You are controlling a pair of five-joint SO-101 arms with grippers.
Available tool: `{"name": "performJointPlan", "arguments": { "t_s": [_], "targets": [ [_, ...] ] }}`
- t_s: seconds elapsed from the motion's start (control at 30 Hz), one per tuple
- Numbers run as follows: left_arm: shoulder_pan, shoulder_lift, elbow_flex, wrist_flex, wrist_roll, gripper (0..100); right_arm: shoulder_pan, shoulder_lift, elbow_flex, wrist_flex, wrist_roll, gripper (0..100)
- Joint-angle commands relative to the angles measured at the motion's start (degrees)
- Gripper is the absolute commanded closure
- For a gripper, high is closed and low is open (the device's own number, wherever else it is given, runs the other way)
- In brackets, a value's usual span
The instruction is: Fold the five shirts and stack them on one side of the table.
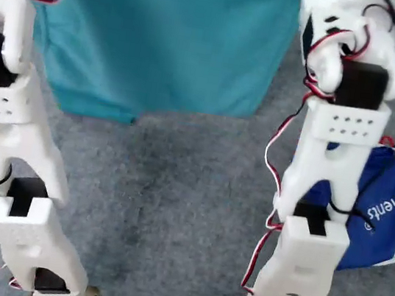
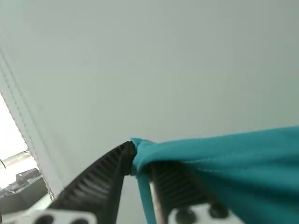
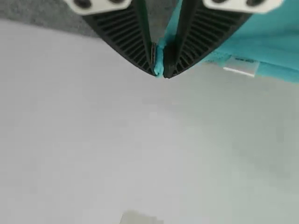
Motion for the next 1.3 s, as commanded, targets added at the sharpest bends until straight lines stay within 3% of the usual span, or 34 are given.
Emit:
{"name": "performJointPlan", "arguments": {
  "t_s": [0.0,0.23,0.47,0.57,0.8,1.27],
  "targets": [
    [-0.44,-0.44,-2.15,9.05,0.18,99,0.13,0.84,-3.08,4.7,0.35,99.0],
    [-3.25,-4.4,-2.24,27.52,0.18,99,0.22,0.04,-3.16,14.9,0.44,99.0],
    [-4.04,-13.27,-2.15,40.18,-0.09,99,0.04,-4.97,-3.08,26.24,0.44,98.9],
    [-4.13,-16.97,-1.8,41.32,-1.05,99,0.22,-6.99,-2.73,31.34,0.44,98.9],
    [-4.13,-28.57,0.48,41.32,-1.05,99,2.86,-15.08,2.81,31.25,0.26,98.9],
    [-4.04,-59.6,52.88,41.14,-1.41,99,2.51,-43.56,50.29,30.99,3.78,98.9]
  ]
}}
